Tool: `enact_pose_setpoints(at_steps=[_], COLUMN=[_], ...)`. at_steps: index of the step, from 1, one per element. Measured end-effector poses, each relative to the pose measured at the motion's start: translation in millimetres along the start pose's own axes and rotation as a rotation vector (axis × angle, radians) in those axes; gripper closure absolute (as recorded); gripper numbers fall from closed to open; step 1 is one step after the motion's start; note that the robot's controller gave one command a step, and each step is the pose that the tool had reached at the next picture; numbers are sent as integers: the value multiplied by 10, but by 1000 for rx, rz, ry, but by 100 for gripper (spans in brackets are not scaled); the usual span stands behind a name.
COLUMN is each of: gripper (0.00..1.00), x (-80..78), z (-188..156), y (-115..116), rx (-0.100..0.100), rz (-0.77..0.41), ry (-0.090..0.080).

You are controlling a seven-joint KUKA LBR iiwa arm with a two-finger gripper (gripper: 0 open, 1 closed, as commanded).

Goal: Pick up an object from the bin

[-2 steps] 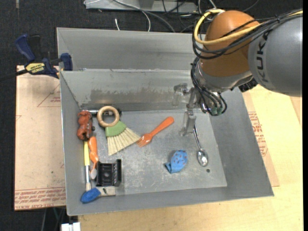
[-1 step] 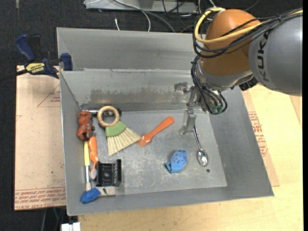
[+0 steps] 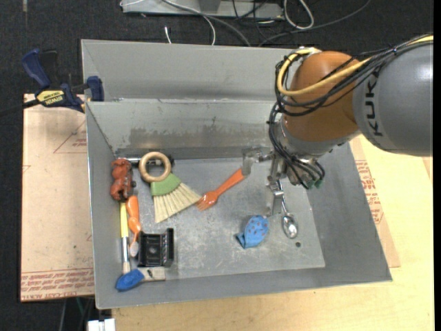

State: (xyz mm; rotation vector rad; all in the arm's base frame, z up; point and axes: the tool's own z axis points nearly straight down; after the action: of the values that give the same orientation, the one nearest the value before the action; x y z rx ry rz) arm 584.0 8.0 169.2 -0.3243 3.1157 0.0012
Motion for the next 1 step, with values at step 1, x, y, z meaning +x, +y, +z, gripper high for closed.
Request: enact_pose_setpoints(at_steps=[1], gripper=[0], x=[517], z=[87], y=[-228], rx=[0], rz=[-124], ry=[6])
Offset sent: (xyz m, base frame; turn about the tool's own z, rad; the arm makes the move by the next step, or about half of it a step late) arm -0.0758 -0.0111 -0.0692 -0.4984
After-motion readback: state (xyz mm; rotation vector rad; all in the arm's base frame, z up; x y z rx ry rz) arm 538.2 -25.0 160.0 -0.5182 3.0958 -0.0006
